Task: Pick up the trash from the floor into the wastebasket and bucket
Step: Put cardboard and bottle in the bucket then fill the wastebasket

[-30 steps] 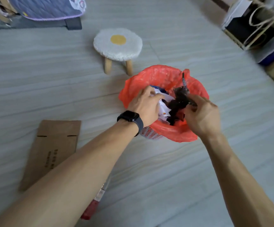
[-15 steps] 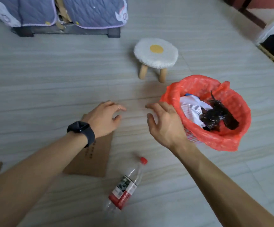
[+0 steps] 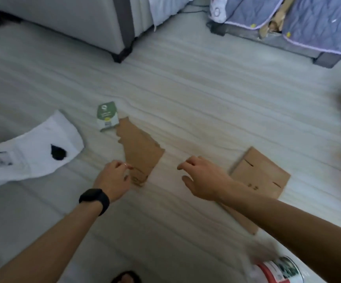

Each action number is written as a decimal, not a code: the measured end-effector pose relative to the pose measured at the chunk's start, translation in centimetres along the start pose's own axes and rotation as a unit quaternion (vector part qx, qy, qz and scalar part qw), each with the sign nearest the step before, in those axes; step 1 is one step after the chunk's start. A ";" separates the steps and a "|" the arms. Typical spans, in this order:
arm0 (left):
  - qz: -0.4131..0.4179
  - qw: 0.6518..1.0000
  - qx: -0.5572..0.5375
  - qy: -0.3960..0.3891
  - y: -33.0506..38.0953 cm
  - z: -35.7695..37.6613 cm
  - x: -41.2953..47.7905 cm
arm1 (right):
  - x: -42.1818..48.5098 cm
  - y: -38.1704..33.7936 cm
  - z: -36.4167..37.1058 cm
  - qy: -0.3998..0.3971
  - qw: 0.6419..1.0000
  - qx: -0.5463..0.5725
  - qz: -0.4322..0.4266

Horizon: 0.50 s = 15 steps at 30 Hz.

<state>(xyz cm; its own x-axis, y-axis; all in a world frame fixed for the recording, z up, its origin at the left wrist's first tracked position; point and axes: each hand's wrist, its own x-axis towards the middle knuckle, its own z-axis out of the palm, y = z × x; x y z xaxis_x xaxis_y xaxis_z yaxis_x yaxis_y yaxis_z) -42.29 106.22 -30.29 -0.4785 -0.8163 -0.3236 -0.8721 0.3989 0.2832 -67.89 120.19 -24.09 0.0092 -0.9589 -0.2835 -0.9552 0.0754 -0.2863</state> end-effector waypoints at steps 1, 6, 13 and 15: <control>-0.022 1.000 0.008 0.007 -2.7 -0.2 -0.2 | 2.3 -2.0 0.4 -0.007 1.000 0.005 -0.013; -0.105 0.992 0.032 0.061 -10.5 -0.7 0.2 | 10.1 -8.5 3.0 -0.032 0.999 0.016 -0.040; -0.199 0.973 -0.042 0.113 -21.2 -1.7 5.5 | 21.0 -13.9 5.3 -0.077 0.997 0.014 -0.017; -0.211 0.974 -0.053 0.064 -22.6 -1.3 6.8 | 23.5 -13.8 5.2 -0.058 0.998 0.008 0.004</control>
<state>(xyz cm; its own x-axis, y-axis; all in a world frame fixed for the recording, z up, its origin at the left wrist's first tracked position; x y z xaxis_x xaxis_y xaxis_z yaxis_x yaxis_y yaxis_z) -25.71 91.05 -37.71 -0.0568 -0.9463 -0.3182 -0.9696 -0.0237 0.2434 -52.95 98.01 -31.55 0.0371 -0.9200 -0.3901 -0.9502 0.0884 -0.2987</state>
